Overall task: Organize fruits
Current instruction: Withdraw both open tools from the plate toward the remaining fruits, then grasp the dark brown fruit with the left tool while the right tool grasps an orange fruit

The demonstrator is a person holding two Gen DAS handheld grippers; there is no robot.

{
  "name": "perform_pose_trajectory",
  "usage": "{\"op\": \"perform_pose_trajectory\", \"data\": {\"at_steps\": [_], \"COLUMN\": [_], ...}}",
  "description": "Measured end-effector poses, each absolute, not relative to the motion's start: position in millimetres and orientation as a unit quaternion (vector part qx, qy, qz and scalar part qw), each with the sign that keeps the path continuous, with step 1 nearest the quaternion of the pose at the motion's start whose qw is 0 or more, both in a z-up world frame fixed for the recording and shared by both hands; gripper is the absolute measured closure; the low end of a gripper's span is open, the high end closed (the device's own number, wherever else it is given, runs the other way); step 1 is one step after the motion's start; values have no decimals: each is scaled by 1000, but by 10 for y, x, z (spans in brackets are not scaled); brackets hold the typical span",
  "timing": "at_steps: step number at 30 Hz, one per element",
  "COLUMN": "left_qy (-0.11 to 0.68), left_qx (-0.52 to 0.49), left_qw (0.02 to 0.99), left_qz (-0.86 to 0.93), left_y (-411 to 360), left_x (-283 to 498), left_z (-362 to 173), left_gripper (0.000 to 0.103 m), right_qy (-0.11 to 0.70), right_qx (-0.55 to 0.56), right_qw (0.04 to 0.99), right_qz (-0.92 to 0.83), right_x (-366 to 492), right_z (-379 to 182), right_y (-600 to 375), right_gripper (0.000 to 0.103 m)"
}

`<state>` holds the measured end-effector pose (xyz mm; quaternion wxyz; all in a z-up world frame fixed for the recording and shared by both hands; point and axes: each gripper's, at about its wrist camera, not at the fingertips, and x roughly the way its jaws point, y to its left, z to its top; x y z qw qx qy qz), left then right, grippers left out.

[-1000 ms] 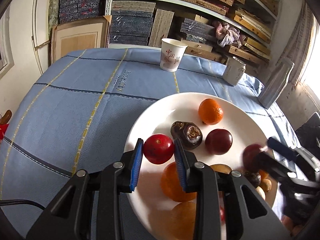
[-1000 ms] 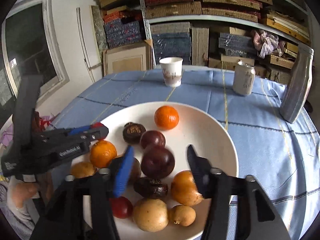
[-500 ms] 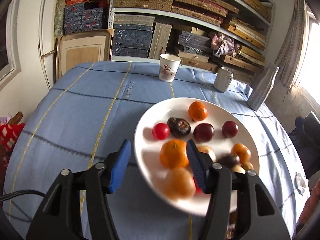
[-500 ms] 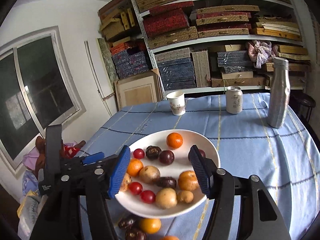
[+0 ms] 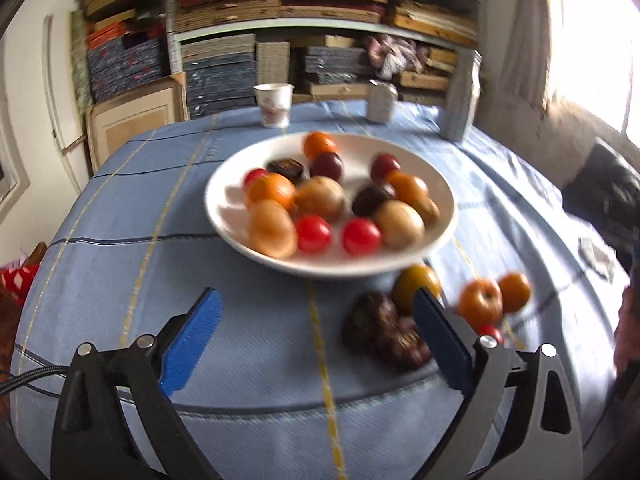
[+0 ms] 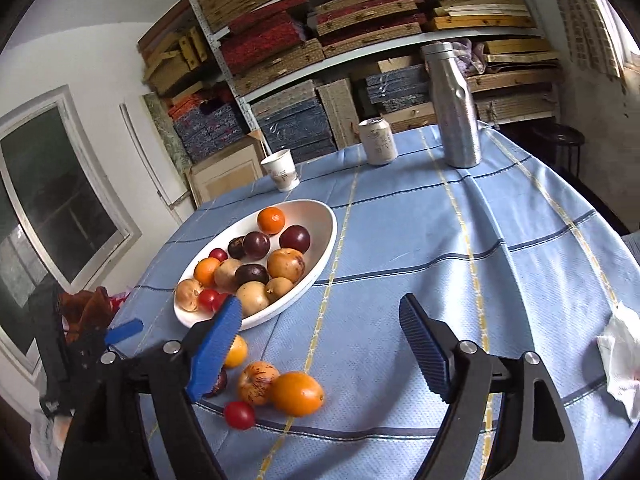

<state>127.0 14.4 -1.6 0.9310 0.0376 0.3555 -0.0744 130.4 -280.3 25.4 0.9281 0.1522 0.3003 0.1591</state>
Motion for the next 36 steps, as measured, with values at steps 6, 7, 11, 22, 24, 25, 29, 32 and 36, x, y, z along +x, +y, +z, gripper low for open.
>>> {"op": "perform_pose_trajectory", "data": {"at_steps": [6,7,11,22,24,25,29,32,36], "left_qy": [379,382,393,402,396,394,385,382,395], "left_qx": [59,56,39,10,5,4,28,50,59], "left_qw": [921,920,917,916,918,919,922,922,916], "left_qz": [-71,-69,-56,13,10,4,-20,-29,-33], "left_y": [66,80,188,739,761,748,572,445,366], "left_x": [1327,1349,1407,1326,1294,1291,1272,1290,1385], "left_z": [-156,-163,-198,-200,-184,-180,-185,-189,-234], "left_gripper": [9,9,9,7,7,7,7,7,7], "right_qy": [301,300,303,305,304,304,307,310,317], "right_qx": [153,151,146,152,148,146,136,126,113], "right_qw": [928,928,928,927,928,928,928,928,927], "right_qz": [159,159,159,156,159,160,164,165,167], "right_x": [1292,1279,1282,1289,1280,1277,1272,1263,1271], "right_z": [230,230,230,215,219,219,208,194,167], "right_y": [-2813,-2810,-2789,-2832,-2810,-2800,-2761,-2719,-2656], "right_gripper": [17,17,16,16,16,16,16,16,16]}}
